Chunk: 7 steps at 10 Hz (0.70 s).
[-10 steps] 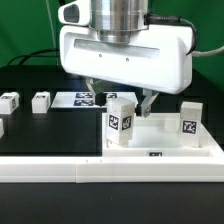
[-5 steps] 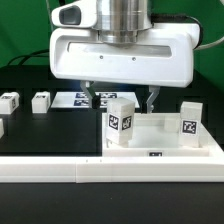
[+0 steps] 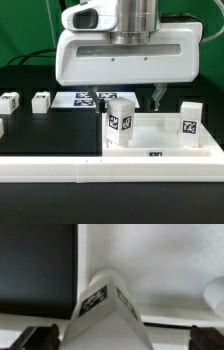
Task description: Assemble square table
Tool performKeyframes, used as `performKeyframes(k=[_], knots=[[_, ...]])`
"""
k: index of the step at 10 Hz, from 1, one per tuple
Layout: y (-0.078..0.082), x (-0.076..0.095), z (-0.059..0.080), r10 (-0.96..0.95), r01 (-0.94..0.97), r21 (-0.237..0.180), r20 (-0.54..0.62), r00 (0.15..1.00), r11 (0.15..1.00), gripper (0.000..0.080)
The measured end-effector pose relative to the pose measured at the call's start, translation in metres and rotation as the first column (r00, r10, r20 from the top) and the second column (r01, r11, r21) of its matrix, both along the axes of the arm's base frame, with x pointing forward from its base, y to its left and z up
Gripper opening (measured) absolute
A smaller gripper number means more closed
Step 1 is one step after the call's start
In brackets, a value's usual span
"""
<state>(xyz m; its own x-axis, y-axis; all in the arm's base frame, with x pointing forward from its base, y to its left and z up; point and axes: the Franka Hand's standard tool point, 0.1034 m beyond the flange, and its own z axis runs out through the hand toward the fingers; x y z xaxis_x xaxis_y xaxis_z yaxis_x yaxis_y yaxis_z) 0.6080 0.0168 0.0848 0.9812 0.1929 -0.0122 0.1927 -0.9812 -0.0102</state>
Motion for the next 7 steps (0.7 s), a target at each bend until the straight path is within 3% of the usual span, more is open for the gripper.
performKeyframes(k=[5,6,7], knots=[[-0.0044,0.0001,0.0001,0.312,-0.312,-0.008,-0.001,0.950,0.950,0.0649],[-0.0065,0.0001,0.0000,0.334,-0.334,-0.008,-0.001,0.942,0.942,0.0527],[-0.0066,0.0001,0.0001,0.329,-0.329,-0.008,-0.001,0.944,0.944,0.0527]])
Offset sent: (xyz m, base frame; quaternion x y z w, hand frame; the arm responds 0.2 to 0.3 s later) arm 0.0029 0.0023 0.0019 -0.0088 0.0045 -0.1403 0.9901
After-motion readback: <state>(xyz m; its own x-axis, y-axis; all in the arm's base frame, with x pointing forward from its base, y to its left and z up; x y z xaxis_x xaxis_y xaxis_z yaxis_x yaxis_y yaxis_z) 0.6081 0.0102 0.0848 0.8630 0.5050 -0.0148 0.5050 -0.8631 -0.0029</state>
